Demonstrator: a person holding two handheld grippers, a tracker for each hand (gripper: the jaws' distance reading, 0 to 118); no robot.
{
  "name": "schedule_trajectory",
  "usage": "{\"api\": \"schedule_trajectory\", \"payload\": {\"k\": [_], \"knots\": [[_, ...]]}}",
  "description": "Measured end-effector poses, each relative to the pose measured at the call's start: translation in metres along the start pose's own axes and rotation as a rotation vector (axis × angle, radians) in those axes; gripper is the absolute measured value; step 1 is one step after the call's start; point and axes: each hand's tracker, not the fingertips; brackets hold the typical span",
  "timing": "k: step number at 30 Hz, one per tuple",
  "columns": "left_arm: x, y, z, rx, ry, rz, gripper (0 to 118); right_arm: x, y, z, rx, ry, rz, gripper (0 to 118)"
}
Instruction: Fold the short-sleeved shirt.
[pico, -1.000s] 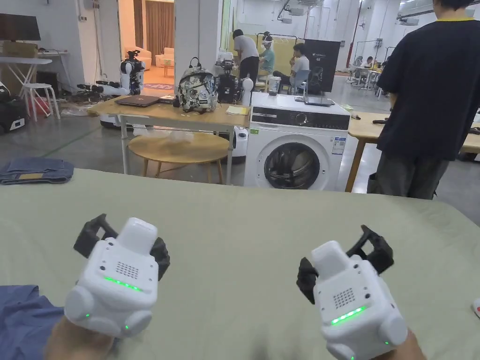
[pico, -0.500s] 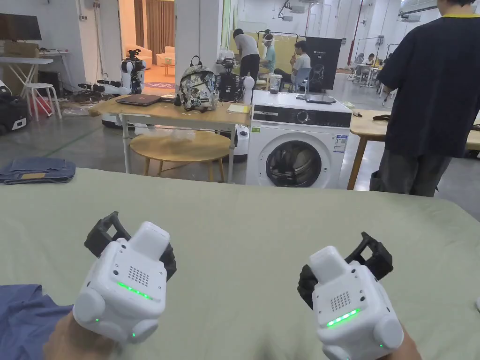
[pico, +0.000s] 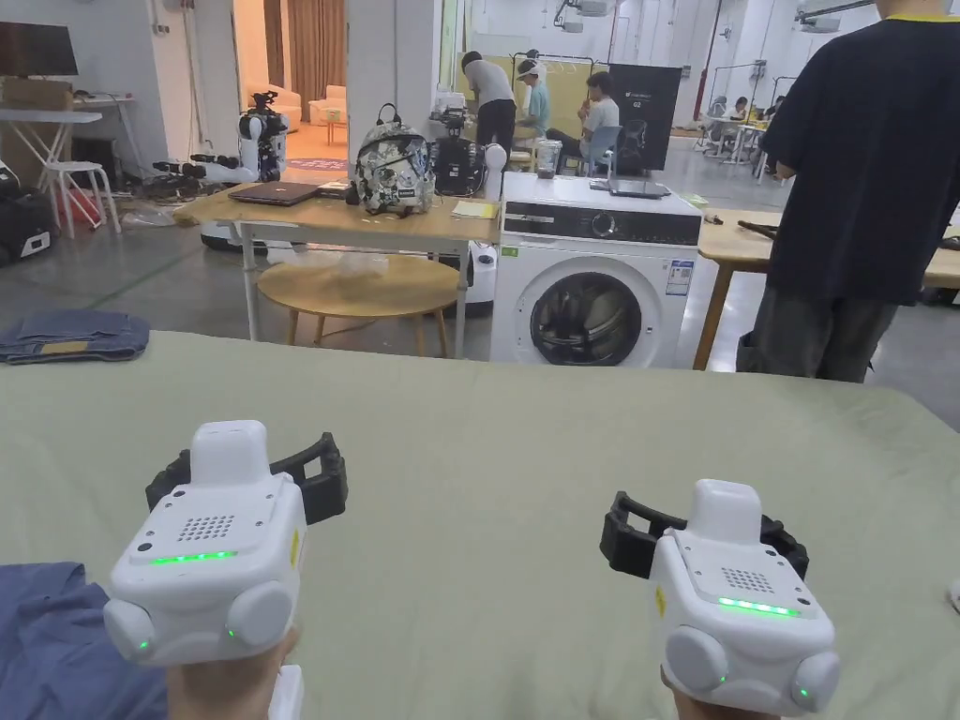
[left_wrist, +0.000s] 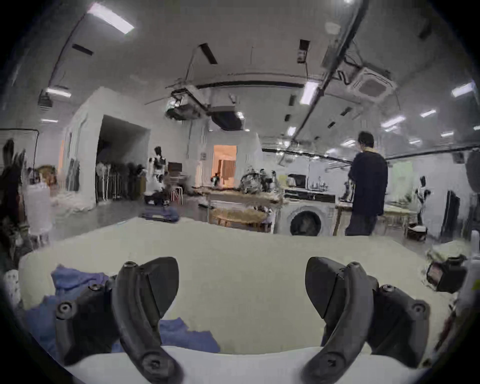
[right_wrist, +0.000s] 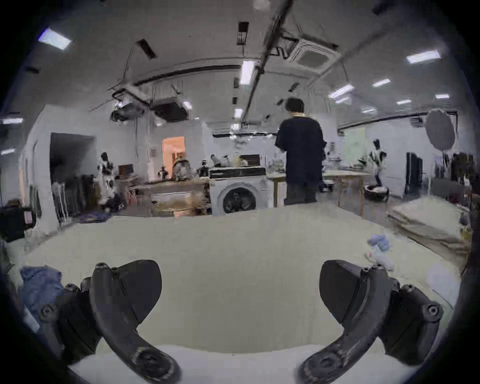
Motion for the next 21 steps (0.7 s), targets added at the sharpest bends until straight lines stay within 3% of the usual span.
{"api": "schedule_trajectory", "payload": {"k": [7,17,18,19,20,21], "knots": [[0.004,-0.003,0.010,0.002,0.019,-0.102,100,-0.007,-0.001,0.004,0.025,-0.013,0.066,118],[0.008,-0.003,0.023,0.003,0.016,-0.146,80,-0.012,-0.009,0.011,0.012,-0.029,0.058,114],[0.008,-0.004,0.025,0.002,0.017,-0.145,73,-0.013,-0.008,0.013,0.016,-0.035,0.062,103],[0.006,-0.003,0.022,-0.003,0.020,-0.146,64,-0.013,-0.009,0.014,0.023,-0.050,0.069,82],[0.005,-0.003,0.022,-0.008,0.022,-0.145,50,-0.012,-0.008,0.014,0.023,-0.058,0.075,41],[0.005,-0.004,0.023,-0.012,0.022,-0.145,42,-0.012,-0.009,0.014,0.026,-0.062,0.070,13]]}}
